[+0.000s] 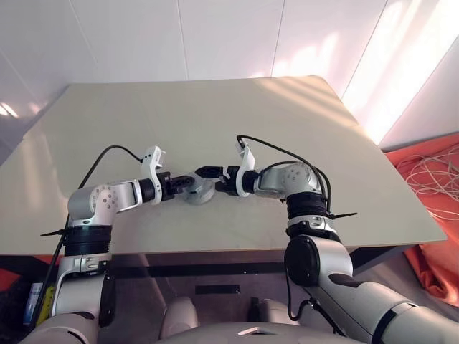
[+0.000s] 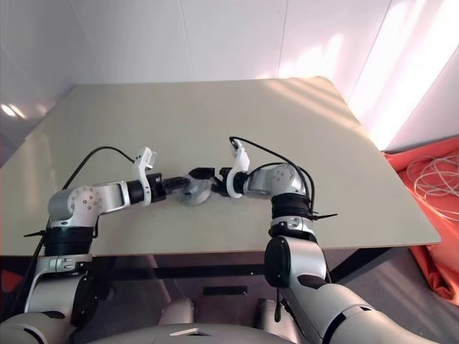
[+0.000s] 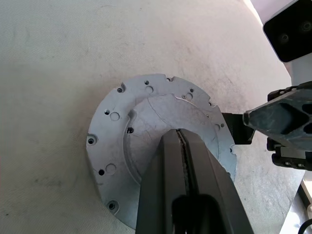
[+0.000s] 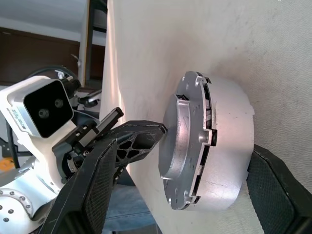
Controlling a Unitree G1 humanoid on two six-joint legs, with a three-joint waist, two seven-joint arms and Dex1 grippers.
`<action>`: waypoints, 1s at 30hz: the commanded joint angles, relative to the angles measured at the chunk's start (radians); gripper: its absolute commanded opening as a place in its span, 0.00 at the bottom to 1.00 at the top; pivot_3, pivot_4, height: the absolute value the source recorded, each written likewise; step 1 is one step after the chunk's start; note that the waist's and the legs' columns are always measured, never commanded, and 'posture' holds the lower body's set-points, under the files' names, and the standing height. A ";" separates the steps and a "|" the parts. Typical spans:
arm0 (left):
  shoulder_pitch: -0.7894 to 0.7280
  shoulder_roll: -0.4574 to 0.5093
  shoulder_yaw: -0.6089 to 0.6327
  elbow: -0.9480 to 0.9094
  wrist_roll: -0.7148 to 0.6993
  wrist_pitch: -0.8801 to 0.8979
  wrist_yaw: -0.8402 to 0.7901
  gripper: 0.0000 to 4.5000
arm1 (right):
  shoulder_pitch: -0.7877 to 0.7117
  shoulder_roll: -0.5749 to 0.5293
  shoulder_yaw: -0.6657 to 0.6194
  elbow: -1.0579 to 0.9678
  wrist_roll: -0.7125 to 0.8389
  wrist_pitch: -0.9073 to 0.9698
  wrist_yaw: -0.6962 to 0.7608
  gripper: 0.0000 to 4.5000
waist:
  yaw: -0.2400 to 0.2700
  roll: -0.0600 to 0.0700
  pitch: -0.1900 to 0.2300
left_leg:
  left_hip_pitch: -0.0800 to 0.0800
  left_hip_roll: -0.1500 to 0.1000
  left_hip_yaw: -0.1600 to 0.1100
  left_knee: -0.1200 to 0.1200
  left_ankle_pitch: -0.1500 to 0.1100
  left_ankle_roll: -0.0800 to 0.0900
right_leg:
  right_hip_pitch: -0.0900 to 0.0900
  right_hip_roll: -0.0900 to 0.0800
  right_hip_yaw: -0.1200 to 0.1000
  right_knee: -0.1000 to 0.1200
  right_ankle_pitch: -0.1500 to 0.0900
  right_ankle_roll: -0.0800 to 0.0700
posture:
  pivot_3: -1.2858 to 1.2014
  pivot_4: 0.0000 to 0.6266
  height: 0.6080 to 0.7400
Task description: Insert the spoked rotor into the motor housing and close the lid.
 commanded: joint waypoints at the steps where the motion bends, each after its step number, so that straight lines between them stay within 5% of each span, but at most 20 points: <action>1: 0.035 -0.014 -0.061 0.056 0.041 0.033 0.030 0.00 | -0.034 0.062 0.061 0.000 0.054 0.010 0.071 1.00 | -0.002 0.000 0.000 | 0.000 0.000 0.000 0.000 0.000 0.000 | 0.000 0.000 0.000 0.000 0.000 0.000 | 0.52 0.00 1.00; 25: 0.035 -0.011 -0.061 0.059 0.045 0.019 0.026 0.00 | -0.079 0.087 0.006 0.117 0.058 -0.086 0.055 1.00 | -0.015 0.000 0.000 | 0.001 0.001 0.000 0.001 0.001 -0.003 | 0.000 0.002 0.000 0.001 0.000 0.000 | 0.52 0.00 1.00; 30: 0.029 -0.012 -0.064 0.066 0.049 0.013 0.025 0.00 | -0.091 0.078 0.001 0.133 0.063 -0.097 0.062 0.72 | -0.015 0.000 0.000 | 0.001 0.002 0.000 0.001 0.003 -0.005 | -0.001 0.003 0.000 0.002 0.000 0.000 | 0.52 0.00 1.00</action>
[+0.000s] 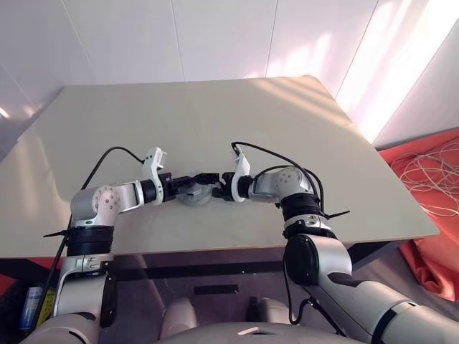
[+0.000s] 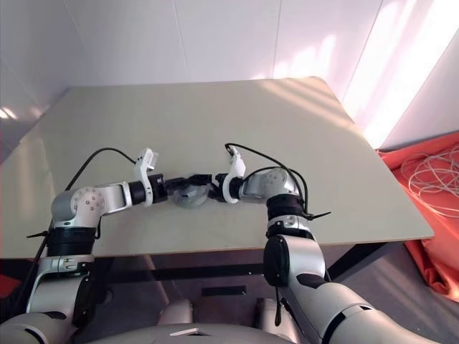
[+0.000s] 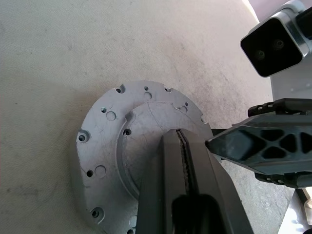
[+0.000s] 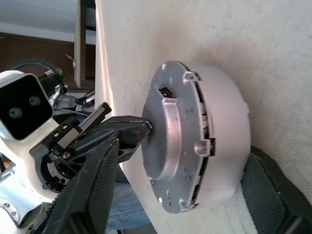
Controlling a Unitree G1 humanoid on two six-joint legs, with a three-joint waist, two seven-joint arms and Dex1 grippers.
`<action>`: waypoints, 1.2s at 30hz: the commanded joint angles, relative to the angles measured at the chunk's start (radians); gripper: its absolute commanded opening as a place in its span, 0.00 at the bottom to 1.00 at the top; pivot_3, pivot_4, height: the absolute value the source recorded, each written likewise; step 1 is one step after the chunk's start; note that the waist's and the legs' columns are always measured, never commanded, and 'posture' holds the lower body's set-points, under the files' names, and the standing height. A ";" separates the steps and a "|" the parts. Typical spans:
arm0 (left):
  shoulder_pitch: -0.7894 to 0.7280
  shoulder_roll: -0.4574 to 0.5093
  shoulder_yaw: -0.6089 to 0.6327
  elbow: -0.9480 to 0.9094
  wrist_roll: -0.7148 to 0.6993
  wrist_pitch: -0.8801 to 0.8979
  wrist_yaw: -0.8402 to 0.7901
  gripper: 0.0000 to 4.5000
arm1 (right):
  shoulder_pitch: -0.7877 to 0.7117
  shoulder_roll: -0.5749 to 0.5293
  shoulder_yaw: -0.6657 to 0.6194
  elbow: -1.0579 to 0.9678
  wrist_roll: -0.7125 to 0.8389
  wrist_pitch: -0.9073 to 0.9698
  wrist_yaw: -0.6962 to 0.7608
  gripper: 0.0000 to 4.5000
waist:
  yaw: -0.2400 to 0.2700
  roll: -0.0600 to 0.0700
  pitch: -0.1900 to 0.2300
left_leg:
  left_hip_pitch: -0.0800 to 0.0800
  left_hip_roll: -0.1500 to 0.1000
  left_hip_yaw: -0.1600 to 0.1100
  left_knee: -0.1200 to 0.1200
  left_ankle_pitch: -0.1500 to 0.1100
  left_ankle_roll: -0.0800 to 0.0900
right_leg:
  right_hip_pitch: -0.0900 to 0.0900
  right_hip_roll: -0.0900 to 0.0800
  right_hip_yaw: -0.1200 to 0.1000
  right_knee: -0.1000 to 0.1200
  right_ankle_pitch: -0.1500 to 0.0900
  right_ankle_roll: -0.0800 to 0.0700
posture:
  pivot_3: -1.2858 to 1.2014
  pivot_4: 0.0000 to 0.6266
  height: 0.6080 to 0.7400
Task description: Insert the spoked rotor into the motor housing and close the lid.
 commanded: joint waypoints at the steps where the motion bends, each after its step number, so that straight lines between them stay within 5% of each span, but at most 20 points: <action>1: 0.027 -0.005 -0.060 0.055 0.043 0.024 0.024 0.00 | -0.080 0.074 0.001 -0.017 0.078 -0.008 0.046 0.66 | 0.000 0.000 0.000 | 0.000 0.000 0.000 0.000 0.000 0.000 | 0.000 0.000 0.000 0.000 0.000 0.000 | 0.52 0.00 1.00; 5: 0.021 -0.007 -0.062 0.062 0.046 0.019 0.022 0.00 | -0.083 0.070 0.007 -0.016 0.076 -0.014 0.053 0.47 | 0.002 0.000 0.000 | -0.002 0.000 0.000 0.000 0.000 0.000 | -0.001 0.000 0.000 0.000 0.003 -0.005 | 0.52 0.00 1.00; 36: 0.009 -0.044 0.043 0.078 0.031 -0.117 0.059 0.00 | -0.096 0.008 -0.057 0.081 0.047 -0.112 -0.037 0.46 | 0.026 0.000 0.000 | -0.006 -0.001 0.000 0.000 -0.002 0.004 | -0.002 0.000 0.000 -0.003 0.004 -0.006 | 0.52 0.00 1.00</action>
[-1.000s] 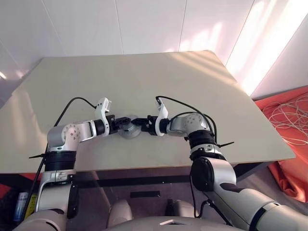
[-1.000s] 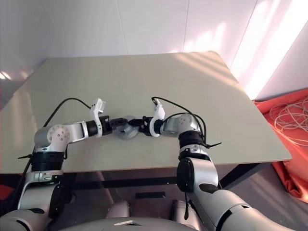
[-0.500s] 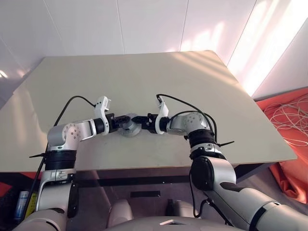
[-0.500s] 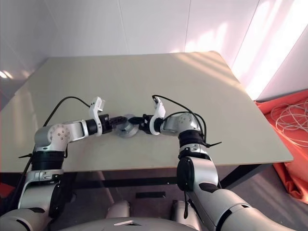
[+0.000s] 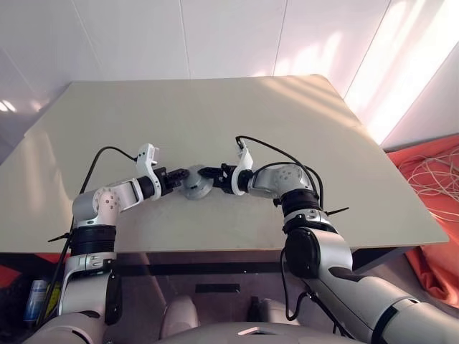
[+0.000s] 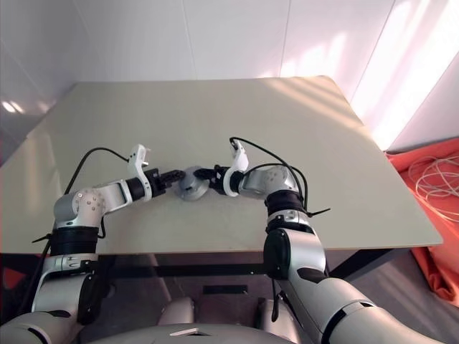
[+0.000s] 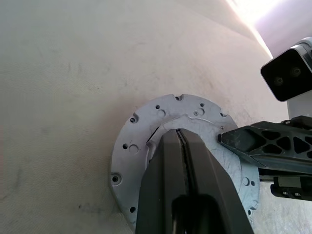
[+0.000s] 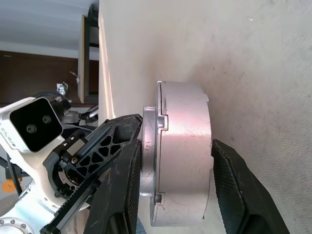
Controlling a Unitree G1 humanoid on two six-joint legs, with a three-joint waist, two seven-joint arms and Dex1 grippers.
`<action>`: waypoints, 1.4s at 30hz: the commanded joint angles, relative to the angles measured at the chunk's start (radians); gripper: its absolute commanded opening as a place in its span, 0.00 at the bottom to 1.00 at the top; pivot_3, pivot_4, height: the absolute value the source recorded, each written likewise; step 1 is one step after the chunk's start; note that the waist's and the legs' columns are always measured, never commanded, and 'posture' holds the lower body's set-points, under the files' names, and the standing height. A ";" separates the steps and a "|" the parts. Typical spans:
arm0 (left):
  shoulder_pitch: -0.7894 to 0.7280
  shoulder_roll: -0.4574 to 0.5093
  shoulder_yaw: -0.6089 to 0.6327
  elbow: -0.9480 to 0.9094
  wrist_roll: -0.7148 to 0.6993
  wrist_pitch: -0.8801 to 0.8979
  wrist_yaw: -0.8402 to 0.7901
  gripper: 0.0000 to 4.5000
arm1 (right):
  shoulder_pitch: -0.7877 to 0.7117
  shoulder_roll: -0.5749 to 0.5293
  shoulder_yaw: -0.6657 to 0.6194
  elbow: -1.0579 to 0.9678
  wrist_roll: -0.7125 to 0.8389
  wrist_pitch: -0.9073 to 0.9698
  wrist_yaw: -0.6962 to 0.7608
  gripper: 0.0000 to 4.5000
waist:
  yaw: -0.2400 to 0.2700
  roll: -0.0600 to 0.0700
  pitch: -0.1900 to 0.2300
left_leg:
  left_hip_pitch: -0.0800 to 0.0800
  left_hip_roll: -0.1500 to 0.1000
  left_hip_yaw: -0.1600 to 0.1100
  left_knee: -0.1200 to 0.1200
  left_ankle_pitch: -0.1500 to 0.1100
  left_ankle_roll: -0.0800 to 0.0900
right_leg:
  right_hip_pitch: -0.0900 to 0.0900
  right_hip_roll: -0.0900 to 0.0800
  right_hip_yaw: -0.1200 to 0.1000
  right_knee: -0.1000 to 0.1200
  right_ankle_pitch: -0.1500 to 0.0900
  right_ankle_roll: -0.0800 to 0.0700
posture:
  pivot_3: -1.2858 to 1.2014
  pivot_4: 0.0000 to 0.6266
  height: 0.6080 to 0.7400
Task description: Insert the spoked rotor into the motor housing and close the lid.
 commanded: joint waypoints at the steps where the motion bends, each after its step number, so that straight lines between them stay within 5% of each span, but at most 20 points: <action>1: 0.019 -0.008 -0.017 0.016 0.014 0.007 0.017 0.00 | -0.047 0.015 -0.009 0.018 0.032 -0.024 -0.015 0.46 | 0.000 0.000 0.000 | 0.000 0.000 0.000 0.000 0.000 0.000 | 0.000 0.000 0.000 0.000 0.000 0.000 | 0.52 0.00 1.00; 10: 0.014 -0.031 0.029 0.016 -0.005 -0.051 0.033 0.00 | -0.067 -0.001 -0.039 0.068 0.056 -0.056 -0.046 0.46 | 0.002 0.000 0.000 | 0.000 0.000 0.000 0.002 0.000 0.000 | 0.000 0.000 0.000 0.001 0.000 0.000 | 0.52 0.00 1.00; 22: -0.050 -0.136 0.363 -0.042 -0.290 -0.192 0.127 0.00 | -0.128 -0.044 -0.170 0.180 0.133 -0.109 -0.126 0.46 | 0.004 -0.002 0.001 | -0.012 0.000 -0.001 0.008 -0.001 0.001 | -0.011 0.000 -0.002 0.003 0.004 0.002 | 0.52 0.00 1.00; 42: 0.011 -0.144 0.407 -0.075 -0.509 -0.135 0.259 0.00 | -0.226 -0.085 -0.307 0.232 0.278 -0.205 -0.143 0.46 | 0.012 -0.009 0.007 | -0.026 0.002 -0.002 0.020 -0.004 0.006 | -0.020 0.000 -0.004 0.007 0.005 0.004 | 0.52 0.00 1.00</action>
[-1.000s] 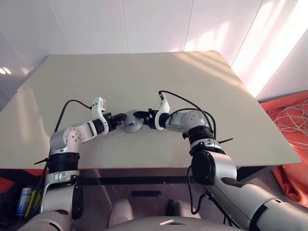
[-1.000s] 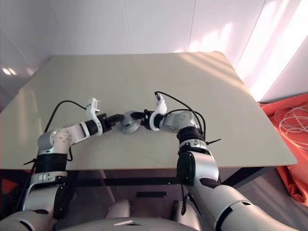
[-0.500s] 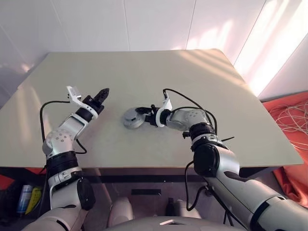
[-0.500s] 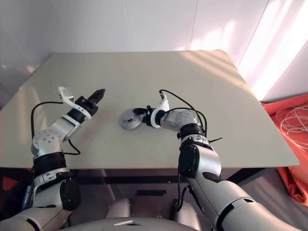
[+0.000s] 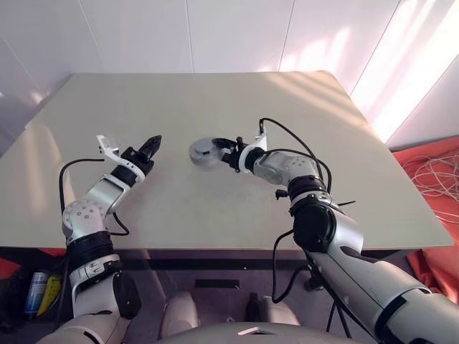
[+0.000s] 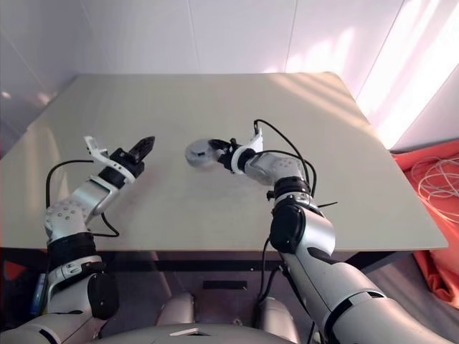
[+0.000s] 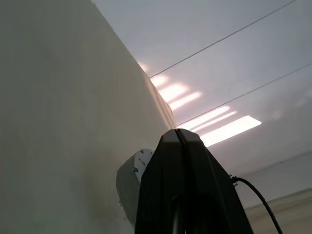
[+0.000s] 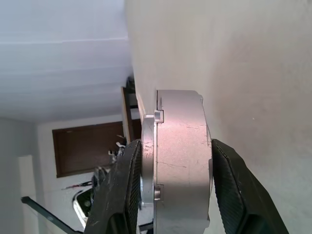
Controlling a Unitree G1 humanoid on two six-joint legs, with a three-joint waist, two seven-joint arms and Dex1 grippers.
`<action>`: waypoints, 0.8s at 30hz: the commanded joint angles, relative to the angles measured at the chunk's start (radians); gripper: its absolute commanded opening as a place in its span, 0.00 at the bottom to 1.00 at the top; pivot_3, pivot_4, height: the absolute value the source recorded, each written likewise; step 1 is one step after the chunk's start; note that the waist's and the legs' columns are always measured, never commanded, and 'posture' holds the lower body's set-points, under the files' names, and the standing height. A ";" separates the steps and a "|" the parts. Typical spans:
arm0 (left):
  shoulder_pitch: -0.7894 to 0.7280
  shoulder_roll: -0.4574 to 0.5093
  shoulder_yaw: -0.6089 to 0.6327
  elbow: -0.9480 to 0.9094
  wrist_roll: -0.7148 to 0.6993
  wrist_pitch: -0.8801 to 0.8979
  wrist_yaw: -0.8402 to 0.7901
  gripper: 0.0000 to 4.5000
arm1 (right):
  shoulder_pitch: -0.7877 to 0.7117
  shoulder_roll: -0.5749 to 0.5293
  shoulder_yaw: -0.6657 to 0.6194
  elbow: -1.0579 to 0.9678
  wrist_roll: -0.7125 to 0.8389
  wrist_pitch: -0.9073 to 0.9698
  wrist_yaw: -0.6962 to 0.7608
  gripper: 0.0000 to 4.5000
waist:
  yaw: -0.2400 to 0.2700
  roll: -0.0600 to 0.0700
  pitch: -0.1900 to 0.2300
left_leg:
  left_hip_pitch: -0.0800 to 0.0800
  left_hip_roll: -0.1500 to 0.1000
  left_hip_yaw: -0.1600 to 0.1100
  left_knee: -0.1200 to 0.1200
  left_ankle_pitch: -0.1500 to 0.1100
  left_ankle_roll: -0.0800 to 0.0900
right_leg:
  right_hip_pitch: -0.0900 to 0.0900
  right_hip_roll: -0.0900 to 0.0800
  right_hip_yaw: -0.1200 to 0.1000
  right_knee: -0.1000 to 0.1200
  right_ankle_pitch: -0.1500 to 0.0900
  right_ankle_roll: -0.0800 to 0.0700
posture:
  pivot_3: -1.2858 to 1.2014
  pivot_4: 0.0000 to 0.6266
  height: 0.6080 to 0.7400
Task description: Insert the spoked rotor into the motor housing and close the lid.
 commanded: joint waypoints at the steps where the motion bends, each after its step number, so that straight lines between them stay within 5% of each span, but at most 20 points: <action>1: 0.009 0.000 0.014 -0.064 -0.066 0.003 0.027 0.00 | -0.061 0.000 -0.013 -0.027 0.064 -0.001 0.027 0.46 | 0.000 0.000 0.000 | -0.001 0.001 0.000 0.003 -0.001 0.001 | 0.000 0.000 -0.001 0.001 0.000 0.000 | 0.52 0.00 1.00; 5: 0.051 0.000 0.001 -0.083 -0.110 0.026 0.035 0.00 | -0.069 0.000 -0.016 -0.031 0.075 -0.001 0.027 0.46 | 0.000 0.000 0.000 | -0.003 0.001 -0.001 0.008 -0.003 0.002 | 0.000 0.000 -0.001 0.002 0.000 0.000 | 0.52 0.00 1.00; 8: 0.070 0.001 0.013 -0.083 -0.147 0.023 0.037 0.12 | -0.079 -0.003 -0.016 -0.028 0.081 -0.011 0.025 0.46 | 0.001 -0.001 0.001 | -0.003 0.002 -0.001 0.010 -0.003 0.002 | 0.000 0.000 -0.001 0.004 0.000 0.000 | 0.52 0.00 1.00; 20: 0.063 -0.021 0.010 -0.014 -0.260 0.059 0.109 0.98 | -0.101 -0.003 -0.006 -0.030 0.102 0.032 0.034 0.46 | 0.000 -0.001 0.002 | -0.003 0.003 -0.001 0.014 -0.003 0.002 | 0.000 0.000 -0.001 0.006 0.001 0.002 | 0.52 0.00 1.00; 24: 0.041 -0.032 0.027 0.047 -0.446 0.146 0.166 0.99 | -0.099 0.003 0.006 -0.056 0.112 0.090 0.046 0.46 | 0.001 -0.002 0.002 | -0.004 0.002 -0.001 0.014 -0.003 0.002 | 0.000 0.000 -0.001 0.007 0.001 0.002 | 0.52 0.00 1.00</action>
